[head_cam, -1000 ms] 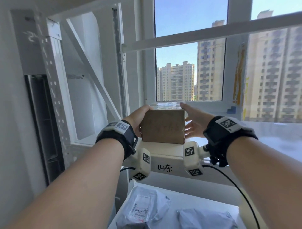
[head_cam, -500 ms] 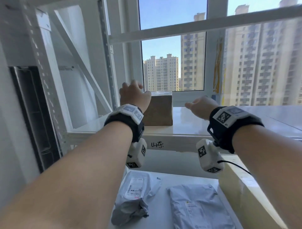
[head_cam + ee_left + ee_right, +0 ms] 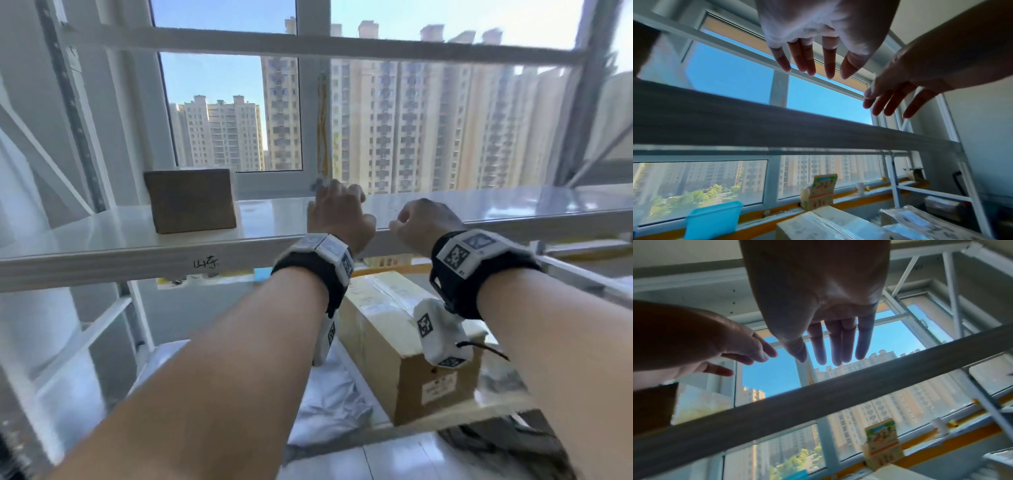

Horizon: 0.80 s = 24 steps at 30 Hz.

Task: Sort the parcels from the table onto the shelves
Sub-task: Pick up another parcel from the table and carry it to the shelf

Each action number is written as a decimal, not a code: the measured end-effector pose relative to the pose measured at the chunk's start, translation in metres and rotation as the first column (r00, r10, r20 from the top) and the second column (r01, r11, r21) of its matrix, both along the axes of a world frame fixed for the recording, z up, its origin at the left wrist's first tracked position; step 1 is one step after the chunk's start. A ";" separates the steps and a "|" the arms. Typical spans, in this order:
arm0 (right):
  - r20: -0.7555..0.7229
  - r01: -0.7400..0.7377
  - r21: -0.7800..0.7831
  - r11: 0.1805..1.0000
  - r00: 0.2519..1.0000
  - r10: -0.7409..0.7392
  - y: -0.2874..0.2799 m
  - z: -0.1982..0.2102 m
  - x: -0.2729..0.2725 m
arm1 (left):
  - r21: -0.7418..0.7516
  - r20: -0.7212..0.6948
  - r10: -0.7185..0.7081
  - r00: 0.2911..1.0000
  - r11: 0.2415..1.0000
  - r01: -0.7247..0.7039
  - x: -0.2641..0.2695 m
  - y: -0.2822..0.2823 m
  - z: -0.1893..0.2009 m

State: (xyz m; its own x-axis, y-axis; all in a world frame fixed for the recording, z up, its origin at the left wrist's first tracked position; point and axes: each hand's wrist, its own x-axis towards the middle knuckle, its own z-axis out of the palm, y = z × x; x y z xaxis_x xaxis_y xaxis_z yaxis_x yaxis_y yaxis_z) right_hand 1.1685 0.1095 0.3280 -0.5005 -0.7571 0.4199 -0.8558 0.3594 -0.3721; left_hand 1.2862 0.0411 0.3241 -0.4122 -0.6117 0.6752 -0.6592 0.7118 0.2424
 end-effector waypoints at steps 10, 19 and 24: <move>-0.068 0.229 0.222 0.948 0.973 -0.219 0.096 -0.071 -0.139 | 0.115 0.234 -0.209 0.949 0.976 0.187 -0.158 0.081 -0.071; 0.050 0.290 0.330 0.898 0.945 -0.324 0.225 -0.150 -0.306 | 0.370 0.461 -0.405 0.790 0.896 0.244 -0.343 0.202 -0.145; 0.101 0.340 0.357 0.870 0.912 -0.398 0.291 -0.182 -0.388 | 0.446 0.486 -0.467 0.738 0.859 0.250 -0.427 0.263 -0.172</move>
